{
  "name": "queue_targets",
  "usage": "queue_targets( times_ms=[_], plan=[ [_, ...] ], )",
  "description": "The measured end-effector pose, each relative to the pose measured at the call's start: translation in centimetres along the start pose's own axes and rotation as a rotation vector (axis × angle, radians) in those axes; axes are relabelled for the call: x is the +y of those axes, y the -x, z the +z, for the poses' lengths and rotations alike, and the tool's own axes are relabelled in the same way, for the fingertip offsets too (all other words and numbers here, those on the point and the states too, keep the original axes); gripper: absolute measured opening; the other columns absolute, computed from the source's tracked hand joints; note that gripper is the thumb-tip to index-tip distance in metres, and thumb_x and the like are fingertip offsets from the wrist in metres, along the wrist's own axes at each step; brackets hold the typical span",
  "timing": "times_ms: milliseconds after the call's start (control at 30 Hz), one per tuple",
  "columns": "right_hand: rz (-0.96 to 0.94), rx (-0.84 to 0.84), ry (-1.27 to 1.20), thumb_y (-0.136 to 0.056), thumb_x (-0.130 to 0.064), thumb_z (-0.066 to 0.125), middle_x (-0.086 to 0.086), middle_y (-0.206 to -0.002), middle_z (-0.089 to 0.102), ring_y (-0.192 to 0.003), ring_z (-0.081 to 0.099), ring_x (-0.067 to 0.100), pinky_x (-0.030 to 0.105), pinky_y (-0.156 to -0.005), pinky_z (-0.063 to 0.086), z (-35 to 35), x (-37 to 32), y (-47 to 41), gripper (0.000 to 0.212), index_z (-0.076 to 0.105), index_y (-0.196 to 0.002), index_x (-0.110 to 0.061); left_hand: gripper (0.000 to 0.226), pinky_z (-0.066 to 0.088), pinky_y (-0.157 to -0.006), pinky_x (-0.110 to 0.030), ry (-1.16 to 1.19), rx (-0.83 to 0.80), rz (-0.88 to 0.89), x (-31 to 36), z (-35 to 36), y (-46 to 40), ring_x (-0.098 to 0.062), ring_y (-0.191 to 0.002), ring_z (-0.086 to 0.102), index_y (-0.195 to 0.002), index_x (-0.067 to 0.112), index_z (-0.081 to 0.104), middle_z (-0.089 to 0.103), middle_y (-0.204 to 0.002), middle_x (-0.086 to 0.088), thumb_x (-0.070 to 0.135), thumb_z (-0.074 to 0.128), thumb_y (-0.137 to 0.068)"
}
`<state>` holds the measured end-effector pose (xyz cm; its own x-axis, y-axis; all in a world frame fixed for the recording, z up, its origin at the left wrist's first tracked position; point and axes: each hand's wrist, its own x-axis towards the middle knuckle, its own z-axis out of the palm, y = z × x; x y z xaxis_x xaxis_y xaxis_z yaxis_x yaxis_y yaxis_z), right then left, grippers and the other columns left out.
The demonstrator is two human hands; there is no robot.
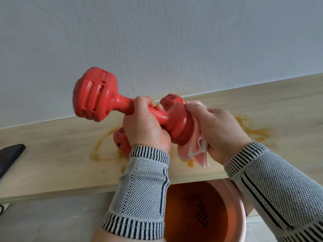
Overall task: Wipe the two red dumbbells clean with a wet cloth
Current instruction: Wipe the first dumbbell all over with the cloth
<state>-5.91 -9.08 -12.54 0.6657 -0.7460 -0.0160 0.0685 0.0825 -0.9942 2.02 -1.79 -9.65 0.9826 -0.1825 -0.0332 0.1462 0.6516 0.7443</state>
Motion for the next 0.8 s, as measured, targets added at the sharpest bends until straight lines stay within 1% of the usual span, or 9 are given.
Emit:
queue_targets(
  times_ms=[67,167,300,367,433,500,600,700,800],
  plan=[
    [-0.016,-0.025,-0.022,-0.088,-0.038,0.065,0.014,-0.06,0.065,-0.058,0.064,0.024,0.05,-0.061,0.054,0.0,0.1,0.3,0.04,0.068,-0.07,-0.003,0.032,0.04,-0.048,-0.023,0.001,0.009,-0.004,0.1,0.1,0.0,-0.013,-0.043,0.046,-0.053,0.013,0.046,0.045,-0.045,0.004,0.0,0.053,-0.081],
    [-0.13,-0.15,0.014,-0.094,-0.038,0.059,0.029,-0.072,0.066,-0.06,0.062,0.03,0.059,-0.059,0.055,0.0,0.4,1.2,0.033,0.066,-0.095,-0.006,0.028,0.041,-0.048,-0.022,0.122,0.036,-0.087,0.6,-0.3,-1.1,-0.012,-0.044,0.045,-0.059,0.015,0.044,0.045,-0.05,0.005,0.002,0.052,-0.083],
    [-0.192,-0.36,-0.013,-0.098,-0.036,0.053,0.022,-0.059,0.058,-0.049,0.053,0.028,0.046,-0.047,0.045,0.6,0.4,2.4,0.039,0.044,-0.135,-0.029,0.024,0.04,-0.05,-0.021,0.329,0.01,-0.219,1.0,-1.1,-2.3,-0.01,-0.045,0.041,-0.065,0.019,0.039,0.042,-0.056,0.007,0.011,0.05,-0.084],
    [-0.172,-0.306,-0.055,-0.096,-0.041,0.053,0.029,-0.063,0.058,-0.046,0.054,0.031,0.044,-0.045,0.045,0.9,0.3,2.1,0.032,0.048,-0.128,-0.036,0.025,0.038,-0.048,-0.02,0.339,-0.029,-0.24,1.0,-1.3,-2.3,-0.01,-0.044,0.039,-0.065,0.021,0.038,0.04,-0.054,0.007,0.016,0.05,-0.086],
    [-0.092,-0.236,-0.091,-0.092,-0.046,0.057,0.034,-0.083,0.066,-0.062,0.063,0.05,0.065,-0.055,0.048,1.0,-0.3,1.6,0.024,0.061,-0.112,-0.033,0.026,0.037,-0.048,-0.02,0.295,-0.089,-0.247,0.9,-1.2,-2.0,-0.01,-0.043,0.037,-0.064,0.021,0.038,0.039,-0.052,0.008,0.018,0.05,-0.087],
    [-0.043,-0.187,-0.117,-0.092,-0.041,0.059,0.022,-0.096,0.072,-0.087,0.068,0.048,0.076,-0.073,0.046,0.7,-1.0,1.0,0.018,0.069,-0.098,-0.027,0.027,0.036,-0.048,-0.021,0.23,-0.14,-0.236,0.6,-0.8,-1.5,-0.01,-0.042,0.037,-0.063,0.02,0.038,0.038,-0.052,0.006,0.017,0.05,-0.087],
    [-0.273,-0.137,0.221,-0.098,-0.034,0.051,-0.007,-0.106,0.07,-0.098,0.064,0.005,0.041,-0.089,0.055,0.2,-1.3,1.2,0.018,0.069,-0.1,-0.036,0.027,0.036,-0.051,-0.024,0.14,-0.144,-0.166,0.3,-0.2,-0.9,-0.012,-0.043,0.038,-0.064,0.018,0.04,0.04,-0.051,0.004,0.013,0.051,-0.088],
    [-0.621,-0.138,0.82,-0.091,-0.05,0.038,-0.007,-0.142,0.045,-0.131,0.04,0.01,0.029,-0.111,0.032,0.7,-1.0,2.0,0.049,0.056,-0.133,-0.031,0.027,0.042,-0.053,-0.027,0.079,-0.132,-0.12,0.2,0.2,-0.7,-0.014,-0.042,0.04,-0.064,0.015,0.042,0.042,-0.049,0.001,0.009,0.051,-0.088],
    [-0.592,-0.169,0.792,-0.092,-0.048,0.028,-0.003,-0.143,0.044,-0.133,0.038,0.013,0.03,-0.113,0.029,0.2,-1.1,1.2,0.055,0.058,-0.131,-0.024,0.027,0.041,-0.051,-0.026,0.058,-0.167,-0.146,0.2,0.3,-0.5,-0.015,-0.043,0.04,-0.062,0.016,0.042,0.041,-0.049,0.001,0.009,0.051,-0.087]
  ],
)
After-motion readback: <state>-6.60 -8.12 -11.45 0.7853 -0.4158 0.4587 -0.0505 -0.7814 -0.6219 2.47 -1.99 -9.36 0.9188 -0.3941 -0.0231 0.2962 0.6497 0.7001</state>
